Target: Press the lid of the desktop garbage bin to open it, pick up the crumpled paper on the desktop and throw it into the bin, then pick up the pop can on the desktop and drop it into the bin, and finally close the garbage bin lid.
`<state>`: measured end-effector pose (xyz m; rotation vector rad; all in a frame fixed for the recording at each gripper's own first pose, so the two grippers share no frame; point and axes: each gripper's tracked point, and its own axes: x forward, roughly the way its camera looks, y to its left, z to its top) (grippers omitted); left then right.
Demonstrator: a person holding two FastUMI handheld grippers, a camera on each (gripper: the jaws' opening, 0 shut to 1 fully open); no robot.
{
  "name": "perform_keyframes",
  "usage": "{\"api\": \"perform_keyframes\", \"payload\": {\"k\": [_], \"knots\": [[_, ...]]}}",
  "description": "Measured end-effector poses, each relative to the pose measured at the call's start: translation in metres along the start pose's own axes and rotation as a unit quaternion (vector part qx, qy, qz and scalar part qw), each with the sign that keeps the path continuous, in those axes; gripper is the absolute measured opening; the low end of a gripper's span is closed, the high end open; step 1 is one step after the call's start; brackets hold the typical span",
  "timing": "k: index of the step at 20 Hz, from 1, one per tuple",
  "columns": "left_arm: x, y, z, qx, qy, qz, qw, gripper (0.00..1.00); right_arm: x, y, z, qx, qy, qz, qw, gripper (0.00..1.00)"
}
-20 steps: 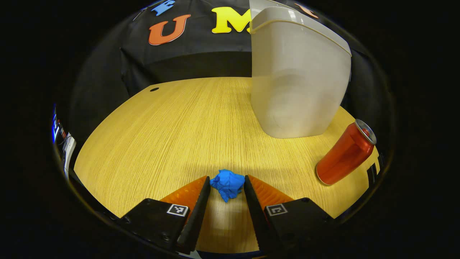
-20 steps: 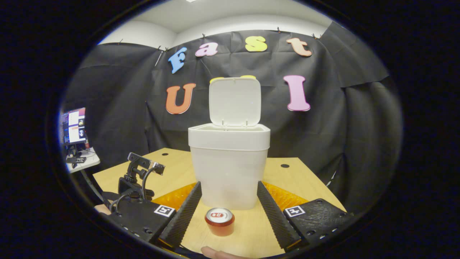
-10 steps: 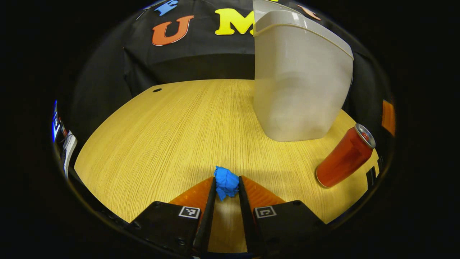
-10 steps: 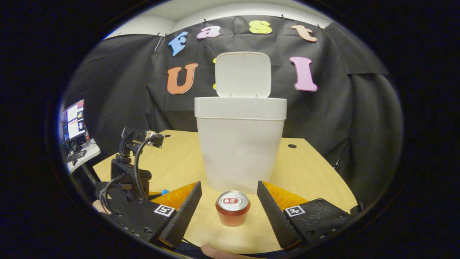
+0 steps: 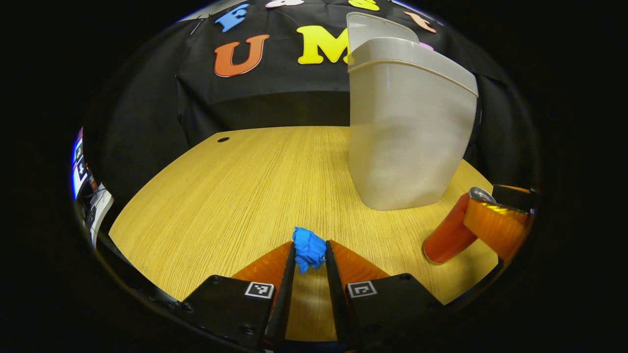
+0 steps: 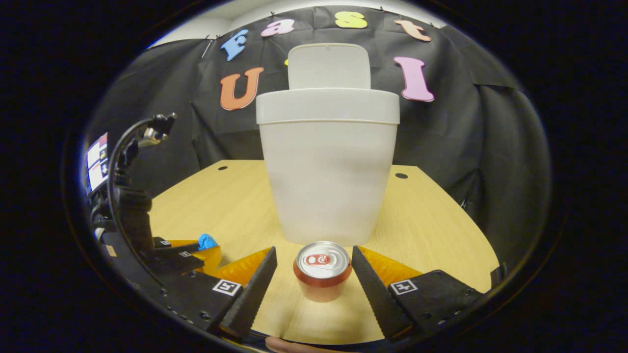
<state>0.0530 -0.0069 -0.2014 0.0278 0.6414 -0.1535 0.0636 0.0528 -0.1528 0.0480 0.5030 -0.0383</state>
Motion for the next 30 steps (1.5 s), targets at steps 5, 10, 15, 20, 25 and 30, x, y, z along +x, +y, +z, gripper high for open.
{"api": "perform_keyframes", "payload": {"k": [5,10,15,20,25,30], "knots": [[0.000,0.002,0.001,0.006,-0.004,0.003,1.000,0.40,0.018,0.004,-0.020,0.009,0.039,-0.001,0.999,0.94],[-0.003,0.004,0.001,0.007,-0.004,0.009,1.000,0.40,0.032,0.001,-0.034,0.026,0.077,-0.006,0.997,0.95],[-0.005,0.005,0.003,0.010,-0.009,0.011,1.000,0.40,0.038,-0.002,-0.040,0.025,0.080,-0.012,0.996,0.93],[-0.008,0.004,0.007,0.005,-0.018,0.015,1.000,0.40,0.035,-0.008,-0.028,0.010,0.045,-0.030,0.999,0.80],[-0.016,0.007,0.024,0.008,-0.053,0.030,0.998,0.40,0.017,-0.020,0.002,-0.010,-0.029,-0.048,0.998,0.80],[-0.044,0.011,0.050,0.006,-0.112,0.046,0.993,0.40,-0.029,-0.022,0.047,-0.053,-0.126,-0.073,0.988,0.80]]}}
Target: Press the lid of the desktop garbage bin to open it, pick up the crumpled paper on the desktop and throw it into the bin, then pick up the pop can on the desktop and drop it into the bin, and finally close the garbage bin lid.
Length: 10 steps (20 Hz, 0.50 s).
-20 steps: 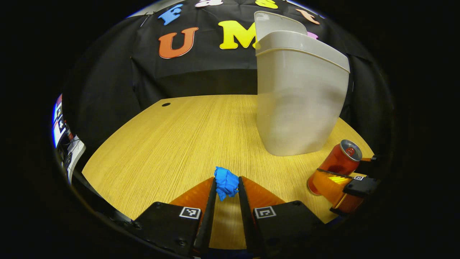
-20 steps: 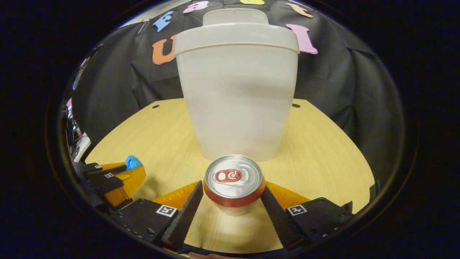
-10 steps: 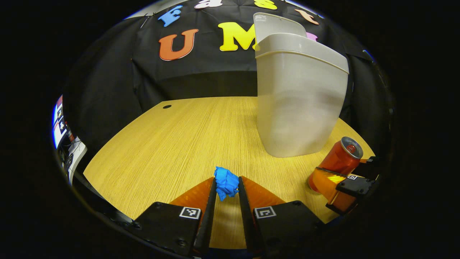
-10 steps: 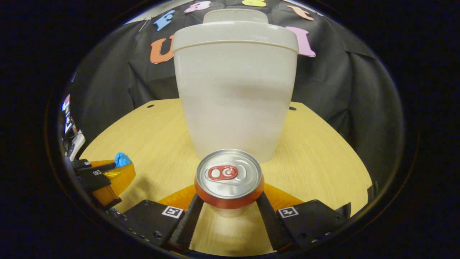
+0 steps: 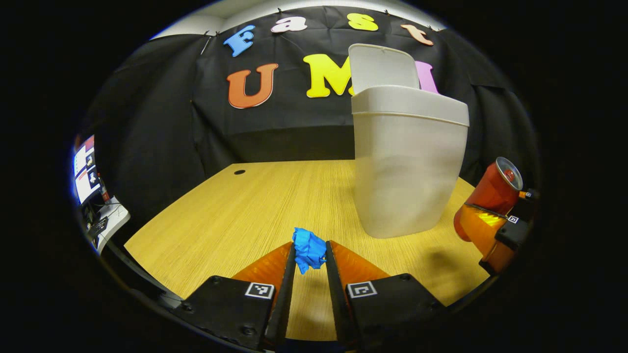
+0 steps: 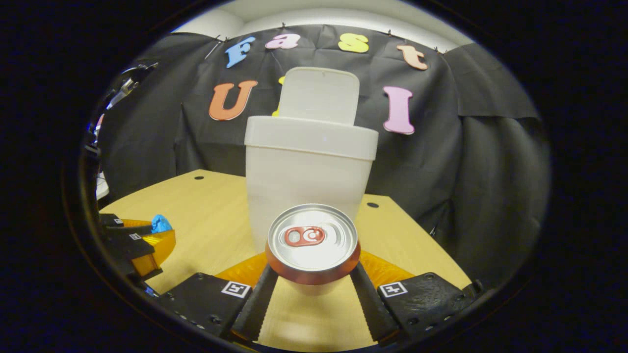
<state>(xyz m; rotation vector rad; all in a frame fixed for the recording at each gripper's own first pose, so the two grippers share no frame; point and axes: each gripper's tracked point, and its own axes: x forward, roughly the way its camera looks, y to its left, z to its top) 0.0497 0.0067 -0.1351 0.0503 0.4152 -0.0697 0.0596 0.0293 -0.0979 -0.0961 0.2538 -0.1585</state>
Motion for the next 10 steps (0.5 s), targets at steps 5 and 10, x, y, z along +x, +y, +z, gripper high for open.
{"api": "perform_keyframes", "payload": {"k": [5,10], "knots": [[-0.034,0.004,0.038,-0.022,-0.066,0.002,0.998,0.40,-0.035,0.003,0.027,0.009,-0.041,0.046,0.998,0.80],[-0.059,0.003,0.073,-0.027,-0.115,0.003,0.993,0.40,-0.064,-0.008,0.056,0.023,-0.077,0.068,0.994,0.80]]}}
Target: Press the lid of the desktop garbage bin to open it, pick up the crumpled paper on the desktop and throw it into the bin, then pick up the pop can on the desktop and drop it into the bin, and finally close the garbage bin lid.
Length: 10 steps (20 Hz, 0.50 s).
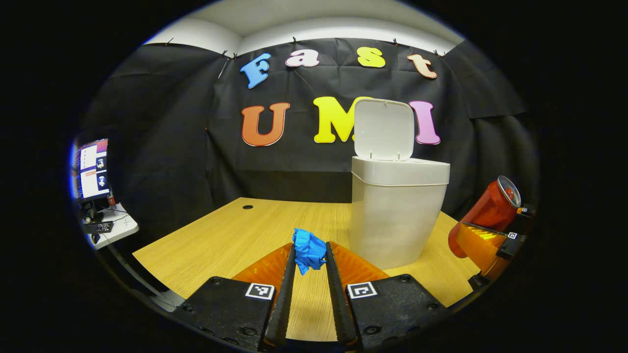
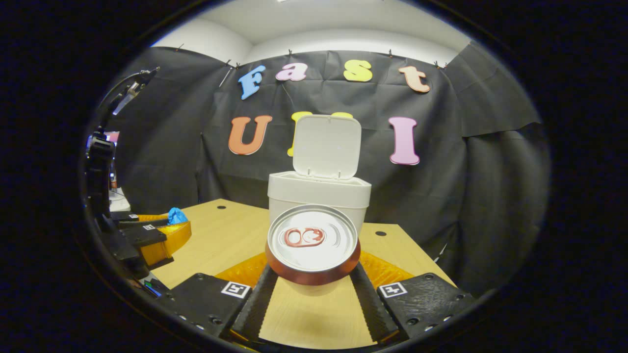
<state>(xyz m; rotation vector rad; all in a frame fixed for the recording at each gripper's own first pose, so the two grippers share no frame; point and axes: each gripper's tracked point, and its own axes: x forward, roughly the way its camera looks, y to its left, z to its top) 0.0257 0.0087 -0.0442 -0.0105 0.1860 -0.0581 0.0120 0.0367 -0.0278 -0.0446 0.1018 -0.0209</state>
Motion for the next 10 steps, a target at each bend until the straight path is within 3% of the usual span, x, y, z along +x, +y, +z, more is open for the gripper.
{"api": "perform_keyframes", "payload": {"k": [4,8,10], "knots": [[0.011,-0.021,0.041,0.007,-0.011,-0.004,1.000,0.40,-0.008,-0.019,0.025,0.014,-0.031,0.000,0.999,0.80],[0.037,-0.043,0.088,0.011,-0.030,-0.008,0.999,0.40,-0.008,-0.031,0.028,0.044,-0.023,0.017,0.999,0.80],[0.051,-0.049,0.106,0.016,-0.033,-0.006,0.999,0.40,-0.006,-0.051,0.034,0.043,-0.030,0.002,0.999,0.79]]}}
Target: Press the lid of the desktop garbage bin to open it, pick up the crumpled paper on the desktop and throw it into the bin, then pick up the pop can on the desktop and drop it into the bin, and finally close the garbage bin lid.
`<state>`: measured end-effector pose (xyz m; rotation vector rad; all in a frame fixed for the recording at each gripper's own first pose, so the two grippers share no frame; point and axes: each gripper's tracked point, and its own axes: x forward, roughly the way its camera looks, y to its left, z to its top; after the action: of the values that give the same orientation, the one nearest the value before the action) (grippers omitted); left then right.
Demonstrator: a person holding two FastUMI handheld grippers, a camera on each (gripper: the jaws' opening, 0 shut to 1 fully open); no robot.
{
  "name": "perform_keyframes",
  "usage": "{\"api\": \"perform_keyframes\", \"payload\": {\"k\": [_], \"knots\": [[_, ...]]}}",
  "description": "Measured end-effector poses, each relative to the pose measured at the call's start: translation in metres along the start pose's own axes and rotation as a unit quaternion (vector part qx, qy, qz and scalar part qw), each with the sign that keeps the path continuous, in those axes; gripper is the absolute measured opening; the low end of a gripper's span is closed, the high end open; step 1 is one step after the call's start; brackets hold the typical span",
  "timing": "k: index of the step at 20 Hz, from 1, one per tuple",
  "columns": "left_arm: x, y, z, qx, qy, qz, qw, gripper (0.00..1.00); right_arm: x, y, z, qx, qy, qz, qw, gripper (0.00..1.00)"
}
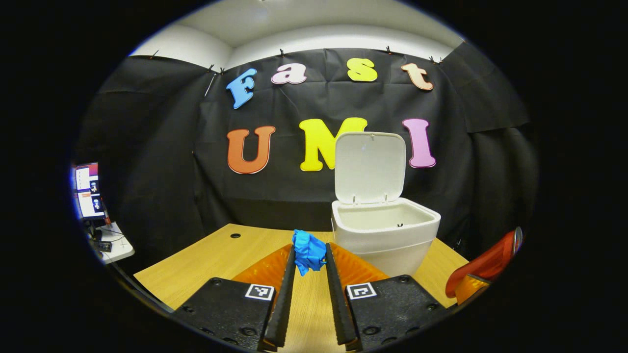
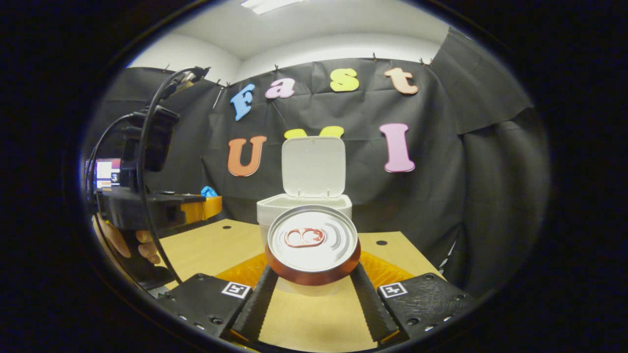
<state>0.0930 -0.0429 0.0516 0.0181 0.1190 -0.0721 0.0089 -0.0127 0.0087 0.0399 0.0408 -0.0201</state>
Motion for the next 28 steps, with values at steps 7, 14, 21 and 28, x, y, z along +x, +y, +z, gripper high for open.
{"api": "perform_keyframes", "payload": {"k": [7,14,21,28], "knots": [[0.077,-0.036,0.037,-0.006,-0.046,-0.016,0.999,0.39,0.005,-0.018,-0.001,0.043,0.027,0.026,0.998,0.80],[0.125,-0.082,0.033,-0.023,-0.073,-0.069,0.995,0.40,0.010,-0.042,0.003,0.056,0.014,0.010,0.998,0.80],[0.132,-0.084,0.018,-0.024,-0.056,-0.065,0.996,0.41,0.015,-0.052,0.001,0.076,0.015,0.005,0.997,0.80],[0.114,-0.098,0.025,-0.016,-0.068,-0.088,0.994,0.83,0.014,-0.051,0.002,0.074,0.012,0.012,0.997,0.80]]}}
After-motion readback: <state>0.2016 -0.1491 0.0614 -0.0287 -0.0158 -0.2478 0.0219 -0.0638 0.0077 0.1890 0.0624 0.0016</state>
